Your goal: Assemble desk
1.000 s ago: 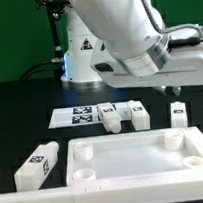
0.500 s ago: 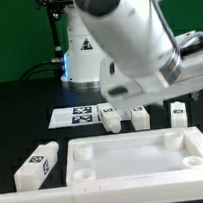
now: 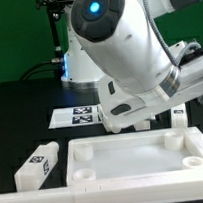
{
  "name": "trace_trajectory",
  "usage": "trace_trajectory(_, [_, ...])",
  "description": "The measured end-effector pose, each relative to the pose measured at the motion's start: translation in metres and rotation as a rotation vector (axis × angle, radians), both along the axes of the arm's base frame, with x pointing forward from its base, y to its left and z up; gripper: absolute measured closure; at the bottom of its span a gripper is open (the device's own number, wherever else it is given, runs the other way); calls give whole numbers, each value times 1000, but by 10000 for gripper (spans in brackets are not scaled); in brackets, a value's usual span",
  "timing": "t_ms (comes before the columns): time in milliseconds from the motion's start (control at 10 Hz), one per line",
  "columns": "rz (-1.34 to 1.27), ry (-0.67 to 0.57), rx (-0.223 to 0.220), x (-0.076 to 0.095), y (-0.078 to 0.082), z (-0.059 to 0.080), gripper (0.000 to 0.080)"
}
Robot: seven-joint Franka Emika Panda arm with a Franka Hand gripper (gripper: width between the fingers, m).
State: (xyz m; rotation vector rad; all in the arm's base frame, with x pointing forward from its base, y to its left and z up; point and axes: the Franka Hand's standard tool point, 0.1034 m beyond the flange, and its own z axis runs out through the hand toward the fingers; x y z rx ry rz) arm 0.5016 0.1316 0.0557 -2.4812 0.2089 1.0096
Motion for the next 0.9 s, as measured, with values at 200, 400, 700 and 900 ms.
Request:
trace_trajectory(200, [23,41,-25,11,17,-11,151])
trace_trajectory(400, [26,27,-34,7,16,-13,151])
trace_trajectory(700, [29,95,-49,-5,12,-9,151])
trace_trajectory(900, [71,201,-96,-8,7,3,151])
